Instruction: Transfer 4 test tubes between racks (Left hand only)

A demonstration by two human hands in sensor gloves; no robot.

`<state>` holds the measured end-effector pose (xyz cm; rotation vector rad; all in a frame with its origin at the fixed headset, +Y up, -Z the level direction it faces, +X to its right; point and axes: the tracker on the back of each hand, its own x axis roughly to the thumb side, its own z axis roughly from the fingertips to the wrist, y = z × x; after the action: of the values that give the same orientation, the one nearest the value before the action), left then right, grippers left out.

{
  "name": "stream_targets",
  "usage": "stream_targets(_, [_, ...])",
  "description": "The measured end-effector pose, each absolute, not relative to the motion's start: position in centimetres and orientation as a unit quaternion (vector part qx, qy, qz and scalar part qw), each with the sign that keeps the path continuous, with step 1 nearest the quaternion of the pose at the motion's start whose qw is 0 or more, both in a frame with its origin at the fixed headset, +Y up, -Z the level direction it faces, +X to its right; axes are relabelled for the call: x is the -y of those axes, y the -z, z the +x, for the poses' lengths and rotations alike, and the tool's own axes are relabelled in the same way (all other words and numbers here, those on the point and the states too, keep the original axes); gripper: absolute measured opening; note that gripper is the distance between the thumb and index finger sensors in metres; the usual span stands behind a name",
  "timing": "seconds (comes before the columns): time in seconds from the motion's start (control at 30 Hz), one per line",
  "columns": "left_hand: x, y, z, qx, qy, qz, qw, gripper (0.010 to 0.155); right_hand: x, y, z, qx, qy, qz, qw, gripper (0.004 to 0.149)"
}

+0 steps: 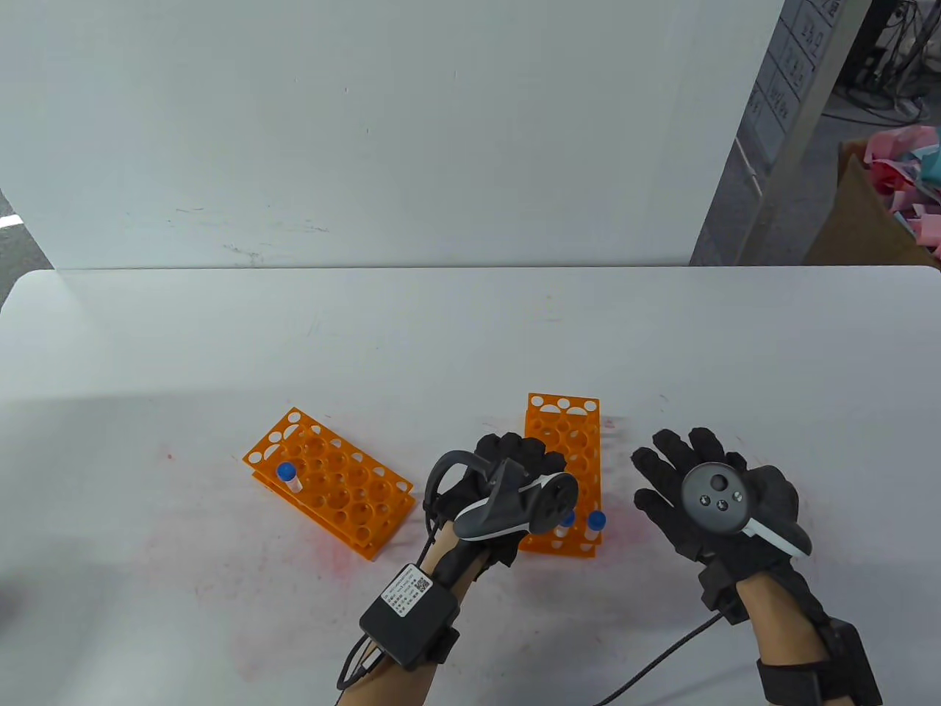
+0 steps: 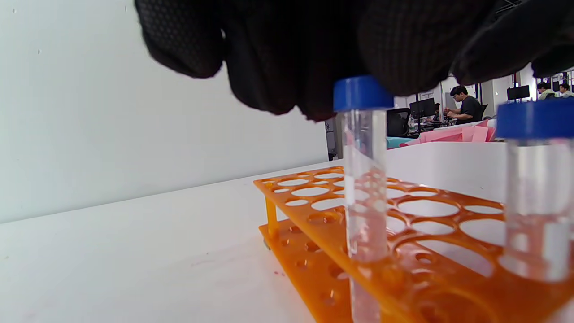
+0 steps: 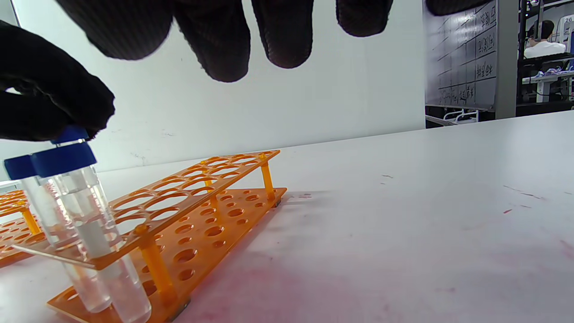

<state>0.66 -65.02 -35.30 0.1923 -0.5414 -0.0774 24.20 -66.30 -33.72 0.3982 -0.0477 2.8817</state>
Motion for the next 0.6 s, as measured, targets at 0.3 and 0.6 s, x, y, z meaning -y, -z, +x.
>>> stream_targets(0.3, [65.8,35.9,0.6,0.248,0.029,0.075,0.965,0.047,66.3,33.7,24.2,0.017,-0.983,0.137,0.117,0.06])
stream_targets(0.6, [66.2,36.8,-0.5,0.227,-0.054,0.022,0.972,0.047,66.3,33.6,24.2,0.013,-0.984,0.138,0.114,0.06])
